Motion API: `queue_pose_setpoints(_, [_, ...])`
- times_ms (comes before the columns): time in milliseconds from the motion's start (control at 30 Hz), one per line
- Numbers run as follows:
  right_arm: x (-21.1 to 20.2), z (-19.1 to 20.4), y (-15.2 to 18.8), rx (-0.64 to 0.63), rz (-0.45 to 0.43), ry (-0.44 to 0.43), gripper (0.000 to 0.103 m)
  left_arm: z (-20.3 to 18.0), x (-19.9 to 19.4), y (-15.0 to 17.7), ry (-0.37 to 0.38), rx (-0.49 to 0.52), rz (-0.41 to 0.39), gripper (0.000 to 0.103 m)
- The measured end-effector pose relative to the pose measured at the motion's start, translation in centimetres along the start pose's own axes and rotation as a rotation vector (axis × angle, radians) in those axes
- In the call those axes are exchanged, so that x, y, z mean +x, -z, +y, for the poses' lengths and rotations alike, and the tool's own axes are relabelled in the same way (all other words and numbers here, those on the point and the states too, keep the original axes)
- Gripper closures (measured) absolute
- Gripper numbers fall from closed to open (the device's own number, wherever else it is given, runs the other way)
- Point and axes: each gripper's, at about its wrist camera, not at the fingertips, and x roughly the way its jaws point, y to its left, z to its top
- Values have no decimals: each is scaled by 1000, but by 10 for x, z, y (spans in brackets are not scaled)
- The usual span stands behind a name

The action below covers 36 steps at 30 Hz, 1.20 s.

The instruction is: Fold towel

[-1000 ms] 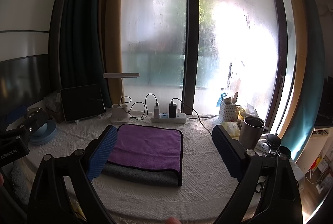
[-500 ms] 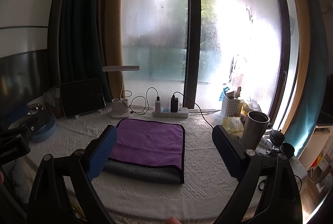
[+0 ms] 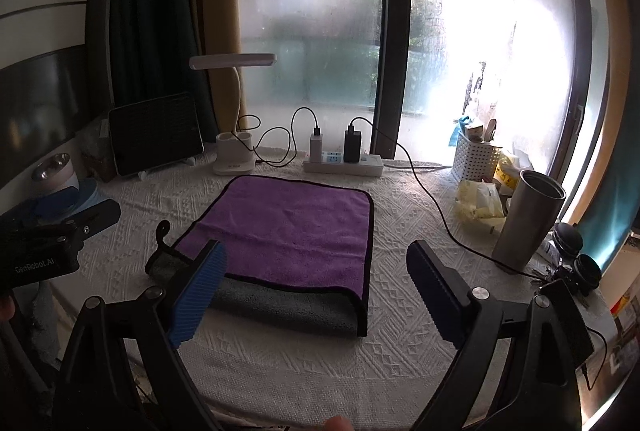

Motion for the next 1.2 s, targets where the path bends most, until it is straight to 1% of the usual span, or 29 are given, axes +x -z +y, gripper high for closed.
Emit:
queue_pose_setpoints(33, [7, -1, 2, 0, 18, -5, 15, 1, 8, 2, -1, 3, 17, 0])
queue_pose_setpoints(133, [32, -9, 10, 6, 72, -12, 19, 6, 36, 11, -3, 16, 75, 0])
queue_pose_setpoints(200, [48, -16, 16, 14, 104, -6, 21, 12, 55, 17, 17, 6, 121, 1])
queue_pose_setpoints(267, [65, -23, 22, 23, 144, 0, 25, 20, 76, 22, 40, -27, 183, 1])
queue_pose_setpoints(367, [88, -31, 35, 33, 191, -1, 28, 31, 93, 28, 44, -47, 209, 1])
queue_pose_setpoints(400, [95, -34, 39, 39, 208, -5, 31, 33, 97, 29, 41, -43, 211, 2])
queue_pose_setpoints(433, [102, -36, 43, 47, 221, -11, 35, 35, 99, 30, 44, -39, 213, 4])
queue_pose_setpoints(467, [109, -38, 46, 53, 233, -15, 37, 34, 101, 30, 49, -32, 219, 10])
queue_pose_setpoints(533, [121, -42, 52, 65, 257, -19, 39, 31, 107, 34, 51, -10, 240, 17])
queue_pose_setpoints(567, [126, -44, 55, 74, 269, -25, 39, 30, 110, 36, 50, -3, 253, 24])
queue_pose_setpoints(600, [131, -47, 57, 86, 280, -35, 40, 29, 113, 38, 46, -3, 264, 28])
queue_pose_setpoints(667, [137, -49, 60, 103, 295, -55, 40, 29, 117, 42, 41, -10, 289, 41])
queue_pose_setpoints(767, [143, -48, 61, 110, 314, -80, 40, 28, 121, 46, 38, -7, 311, 50])
queue_pose_setpoints(867, [149, -47, 64, 107, 330, -97, 41, 24, 123, 48, 34, 13, 320, 56])
queue_pose_setpoints(900, [151, -46, 65, 107, 338, -105, 48, 23, 122, 49, 32, 20, 318, 59])
queue_pose_setpoints(933, [153, -45, 66, 107, 345, -108, 58, 21, 122, 49, 27, 30, 316, 63])
queue_pose_setpoints(967, [154, -45, 67, 107, 348, -110, 62, 20, 121, 49, 20, 44, 308, 67])
queue_pose_setpoints(1000, [154, -45, 67, 102, 348, -117, 72, 16, 119, 49, -10, 82, 288, 69])
queue_pose_setpoints(1033, [153, -44, 67, 95, 341, -121, 86, 10, 116, 50, -51, 142, 261, 71])
queue_pose_setpoints(1067, [151, -44, 67, 91, 332, -114, 89, 4, 113, 51, -77, 191, 235, 72])
queue_pose_setpoints(1100, [150, -44, 67, 87, 324, -109, 90, 0, 109, 52, -91, 217, 211, 73])
queue_pose_setpoints(1133, [148, -43, 67, 80, 314, -97, 92, -4, 106, 52, -106, 234, 189, 74])
queue_pose_setpoints(1200, [142, -42, 67, 55, 291, -86, 96, -6, 102, 53, -107, 247, 163, 78])
